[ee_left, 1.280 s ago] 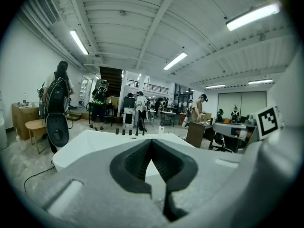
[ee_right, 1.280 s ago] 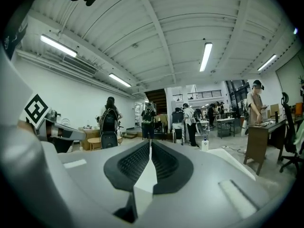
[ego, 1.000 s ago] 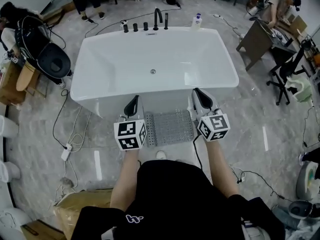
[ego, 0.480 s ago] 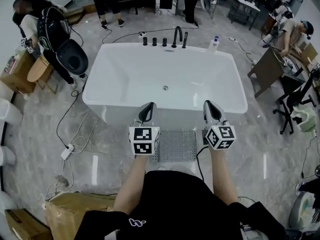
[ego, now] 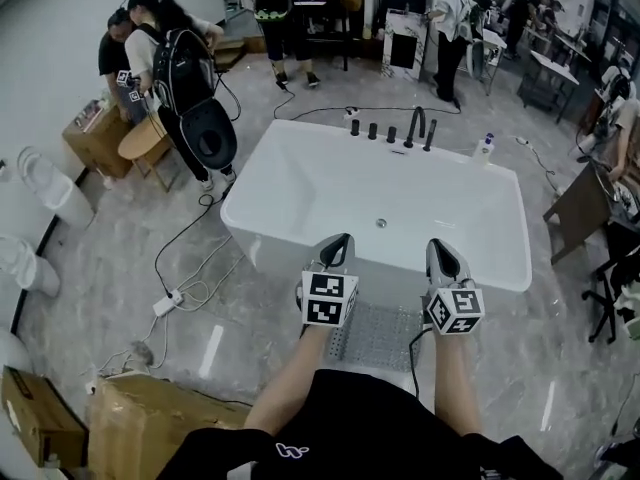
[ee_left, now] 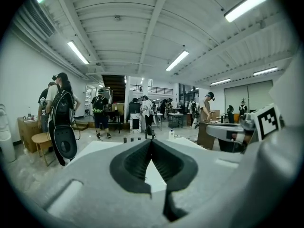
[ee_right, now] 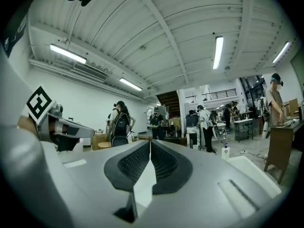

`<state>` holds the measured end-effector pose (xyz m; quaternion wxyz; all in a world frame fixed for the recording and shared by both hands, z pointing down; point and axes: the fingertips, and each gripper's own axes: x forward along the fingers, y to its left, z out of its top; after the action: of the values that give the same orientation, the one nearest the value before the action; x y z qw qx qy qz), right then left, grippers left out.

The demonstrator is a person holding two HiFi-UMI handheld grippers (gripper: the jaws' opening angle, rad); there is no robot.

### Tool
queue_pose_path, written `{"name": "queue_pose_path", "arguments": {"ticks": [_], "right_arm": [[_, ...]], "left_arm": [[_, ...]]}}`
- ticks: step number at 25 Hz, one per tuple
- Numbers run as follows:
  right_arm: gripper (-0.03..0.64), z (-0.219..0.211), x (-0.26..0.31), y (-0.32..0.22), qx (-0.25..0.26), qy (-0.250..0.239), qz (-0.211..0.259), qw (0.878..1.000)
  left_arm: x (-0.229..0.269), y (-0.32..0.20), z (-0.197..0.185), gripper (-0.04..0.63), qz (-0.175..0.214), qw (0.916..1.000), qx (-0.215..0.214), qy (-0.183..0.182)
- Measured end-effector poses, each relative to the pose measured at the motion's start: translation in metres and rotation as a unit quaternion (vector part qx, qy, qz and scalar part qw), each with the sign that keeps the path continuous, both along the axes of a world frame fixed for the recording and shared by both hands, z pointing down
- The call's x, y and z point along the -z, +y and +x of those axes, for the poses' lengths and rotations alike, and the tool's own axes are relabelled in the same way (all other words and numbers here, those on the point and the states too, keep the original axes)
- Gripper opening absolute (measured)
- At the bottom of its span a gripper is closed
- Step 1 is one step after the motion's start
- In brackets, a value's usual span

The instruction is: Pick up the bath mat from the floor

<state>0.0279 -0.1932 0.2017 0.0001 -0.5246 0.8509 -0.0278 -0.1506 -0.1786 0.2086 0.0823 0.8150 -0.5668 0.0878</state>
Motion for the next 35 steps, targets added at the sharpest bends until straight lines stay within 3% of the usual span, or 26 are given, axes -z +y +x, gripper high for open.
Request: {"name": "queue_pose_path", "arguments": {"ticks": [10,15,24,28,35], "right_arm": [[0.015,0.033,0.015,-0.015,0.008,0.008,0.011,1.0],[0.015,0.039,-0.004,-0.01,0.015,0.015,-0.015,1.0],[0.015,0.089,-0.028,-0.013,-0.015,0.022,-0.052,0.998],[0.021,0.099,-0.049,-0.009,-0.021,0.016,-0.085,0.996],[0.028,0.11,-0.054,-0.008,-0.01,0.011,-0.094,0.995]], "left_arm": [[-0.007,-0.015,0.034,0.0,-0.019,0.9998,-0.008,0.003],[-0.029,-0.018,0.034,0.0,-0.057,0.9983,-0.001,0.015],[-0.071,-0.02,0.045,0.0,-0.11,0.9937,-0.003,0.021],[-0.099,-0.011,0.052,0.0,-0.15,0.9886,-0.01,0.016],[-0.103,-0.006,0.064,0.0,-0.161,0.9869,-0.002,0.011]]}}
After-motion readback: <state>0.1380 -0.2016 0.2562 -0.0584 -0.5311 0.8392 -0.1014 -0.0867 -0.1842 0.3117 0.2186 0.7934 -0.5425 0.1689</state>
